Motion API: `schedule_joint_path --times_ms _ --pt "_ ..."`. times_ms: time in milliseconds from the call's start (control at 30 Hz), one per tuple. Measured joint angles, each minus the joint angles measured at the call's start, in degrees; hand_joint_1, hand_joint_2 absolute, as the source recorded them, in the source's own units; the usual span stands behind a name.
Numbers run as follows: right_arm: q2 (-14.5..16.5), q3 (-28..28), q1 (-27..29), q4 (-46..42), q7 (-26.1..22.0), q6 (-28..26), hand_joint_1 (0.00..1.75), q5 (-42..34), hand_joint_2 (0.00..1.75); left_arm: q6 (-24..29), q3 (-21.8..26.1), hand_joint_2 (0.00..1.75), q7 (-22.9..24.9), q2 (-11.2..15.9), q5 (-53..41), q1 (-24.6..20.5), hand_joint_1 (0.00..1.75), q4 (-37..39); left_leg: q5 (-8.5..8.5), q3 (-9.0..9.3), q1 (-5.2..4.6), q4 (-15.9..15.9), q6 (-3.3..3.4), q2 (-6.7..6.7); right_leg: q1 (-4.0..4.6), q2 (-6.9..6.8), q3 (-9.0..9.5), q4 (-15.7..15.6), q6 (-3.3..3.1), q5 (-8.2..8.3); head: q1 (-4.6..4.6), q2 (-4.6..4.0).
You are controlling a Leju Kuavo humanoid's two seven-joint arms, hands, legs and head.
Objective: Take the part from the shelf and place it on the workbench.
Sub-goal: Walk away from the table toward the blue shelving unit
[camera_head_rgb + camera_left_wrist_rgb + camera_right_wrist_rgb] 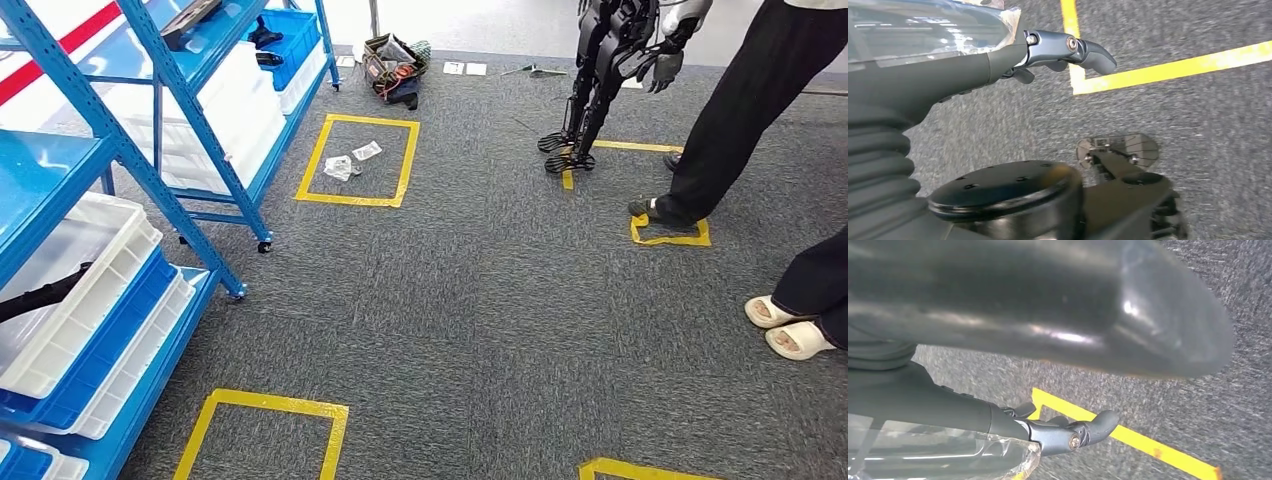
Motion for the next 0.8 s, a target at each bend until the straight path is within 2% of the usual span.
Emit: schedule_joint_path --times_ms 33,67,100,133,167,200,233,267,300,333,367,400,467,500,533,600,667,700,733,767,800 --pt "0.06 0.02 0.02 -0.10 0.02 0.03 0.00 0.04 0.00 0.01 0.07 0.00 -0.03 -0.01 0.08 0.06 0.00 0.07 -1.24 -0.89 -0.09 1.92 -0.19 1.68 -0.07 -0.77 -0.02 -0.08 -0.42 0.06 -0.22 0.00" --pt "0.09 0.02 0.09 -0.18 0.05 0.10 0.00 0.09 0.00 0.01 0.13 0.00 -0.06 -0.03 0.14 0.03 0.00 0.09 -3.04 -2.30 -0.17 5.00 -0.33 3.62 0.01 -1.60 -0.06 -0.10 -0.74 0.04 -0.43 0.00" --pt "0.08 0.03 0.20 -0.23 0.13 0.22 0.00 0.18 0.00 0.02 0.20 0.00 -0.10 -0.08 0.18 -0.04 0.00 0.09 -5.07 -4.18 -0.19 9.03 -0.45 4.85 0.17 -2.53 -0.12 -0.09 -1.04 -0.02 -0.63 0.00" --pt "0.03 0.03 0.29 -0.25 0.28 0.40 0.00 0.29 0.00 0.02 0.29 0.00 -0.14 -0.11 0.21 -0.06 0.00 0.09 -6.65 -5.96 -0.15 12.86 -0.52 5.37 0.35 -3.52 -0.16 -0.09 -1.18 -0.09 -0.65 0.00" --pt "-0.01 0.03 0.35 -0.30 0.45 0.65 0.00 0.46 0.00 0.03 0.38 0.00 -0.17 -0.16 0.24 0.02 0.00 0.09 -7.35 -7.07 -0.13 15.36 -0.53 5.61 0.48 -4.46 -0.17 -0.08 -1.28 -0.16 -0.65 0.00" --pt "-0.03 0.03 0.34 -0.38 0.64 0.94 0.00 0.68 0.00 0.05 0.45 0.00 -0.21 -0.21 0.28 0.16 0.00 0.10 -6.96 -7.07 -0.11 15.74 -0.47 5.79 0.60 -5.33 -0.11 -0.07 -1.37 -0.24 -0.66 0.00" --pt "-0.01 0.04 0.29 -0.48 0.80 1.20 0.00 0.86 0.00 0.09 0.50 0.00 -0.26 -0.22 0.31 0.29 0.00 0.10 -5.52 -5.79 -0.14 13.61 -0.30 6.11 0.69 -6.10 0.02 -0.07 -1.46 -0.32 -0.65 0.00" --pt "0.03 0.06 0.22 -0.60 0.91 1.44 0.00 1.03 0.00 0.14 0.54 0.00 -0.33 -0.22 0.32 0.34 0.00 0.11 -3.59 -3.64 -0.23 9.78 0.02 6.85 0.77 -6.78 0.19 -0.08 -1.55 -0.42 -0.66 0.00" --pt "0.07 0.08 0.16 -0.71 0.99 1.65 0.00 1.16 0.00 0.17 0.57 0.00 -0.40 -0.22 0.32 0.31 0.00 0.11 -2.18 -1.34 -0.53 5.66 0.43 8.49 0.87 -7.41 0.35 -0.07 -1.57 -0.54 -0.65 0.00" --pt "0.09 0.10 0.12 -0.78 1.03 1.80 0.00 1.21 0.00 0.20 0.63 0.00 -0.48 -0.22 0.32 0.20 0.00 0.11 -1.27 0.39 -0.90 2.38 0.84 9.96 1.11 -8.01 0.45 -0.05 -1.48 -0.69 -0.63 0.00" --pt "0.10 0.11 0.09 -0.85 1.05 1.95 0.00 1.25 0.00 0.21 0.68 0.00 -0.54 -0.23 0.29 0.09 0.00 0.11 -0.98 1.34 -1.29 0.47 1.18 11.08 1.31 -8.59 0.53 -0.03 -1.33 -0.83 -0.62 0.00" --pt "0.11 0.11 0.07 -0.90 1.07 2.12 0.00 1.26 0.00 0.21 0.72 0.00 -0.57 -0.24 0.27 0.04 0.00 0.12 -1.18 1.55 -1.66 -0.19 1.41 11.53 1.45 -9.24 0.61 -0.07 -1.12 -0.95 -0.59 0.00" --pt "0.16 0.11 0.03 -1.09 1.11 2.39 0.00 1.22 0.00 0.23 0.77 0.00 -0.60 -0.26 0.23 0.17 0.00 0.17 -0.90 1.62 -1.64 -0.74 1.86 9.95 1.59 -10.35 0.90 -0.11 -0.65 -1.26 -0.62 0.00" --pt "0.16 0.11 0.03 -1.21 1.13 2.52 0.00 1.19 0.00 0.25 0.78 0.00 -0.59 -0.27 0.19 0.25 0.00 0.20 -0.67 1.83 -1.44 -1.15 2.11 9.15 1.53 -9.55 0.87 0.31 -0.40 -1.61 -0.57 0.00" --pt "0.17 0.11 0.02 -1.31 1.14 2.60 0.00 1.15 0.00 0.26 0.79 0.00 -0.58 -0.31 0.13 0.21 0.00 0.24 -0.41 2.05 -1.18 -1.56 2.37 8.33 1.49 -8.03 0.34 1.69 -0.26 -2.40 -0.50 0.00" --pt "0.08 0.11 0.16 -1.39 1.16 2.82 0.00 1.09 0.00 0.26 0.81 0.00 -0.56 -0.47 -0.10 -0.12 0.00 0.26 -0.07 2.15 -0.91 -1.88 2.73 6.69 1.20 -4.30 -2.43 7.53 -0.33 -4.90 -0.18 0.00" --pt "-0.05 0.11 0.56 -1.39 1.24 3.03 0.00 1.05 0.00 0.22 0.81 0.00 -0.51 -0.67 -0.28 -0.33 0.00 0.27 0.07 2.02 -0.83 -1.83 2.90 4.77 0.95 -3.07 -5.61 13.64 -0.25 -6.72 0.02 0.00" --pt "-0.13 0.10 0.76 -1.39 1.29 3.08 0.00 1.05 0.00 0.21 0.80 0.00 -0.46 -0.74 -0.32 -0.29 0.00 0.28 0.10 2.02 -0.77 -1.78 2.90 3.80 0.80 -2.84 -6.21 14.46 0.11 -6.49 0.03 0.00" --pt "-0.18 0.10 0.85 -1.39 1.33 3.09 0.00 1.05 0.00 0.21 0.80 0.00 -0.38 -0.75 -0.37 -0.21 0.00 0.28 0.10 2.05 -0.65 -1.68 2.81 2.92 0.62 -2.62 -5.75 12.97 0.69 -5.33 0.03 0.00" --pt "-0.22 0.09 0.86 -1.39 1.36 3.12 0.00 1.05 0.00 0.21 0.80 0.00 -0.29 -0.76 -0.44 -0.16 0.00 0.29 0.06 2.07 -0.49 -1.51 2.62 2.09 0.36 -2.07 -4.48 9.74 1.41 -3.58 0.03 0.00" --pt "-0.22 0.09 0.85 -1.39 1.38 3.21 0.00 1.05 0.00 0.21 0.80 0.00 -0.22 -0.75 -0.55 -0.16 0.00 0.29 -0.02 1.95 -0.35 -1.27 2.32 1.31 -0.01 -0.59 -2.96 6.10 2.08 -2.07 0.08 0.00"
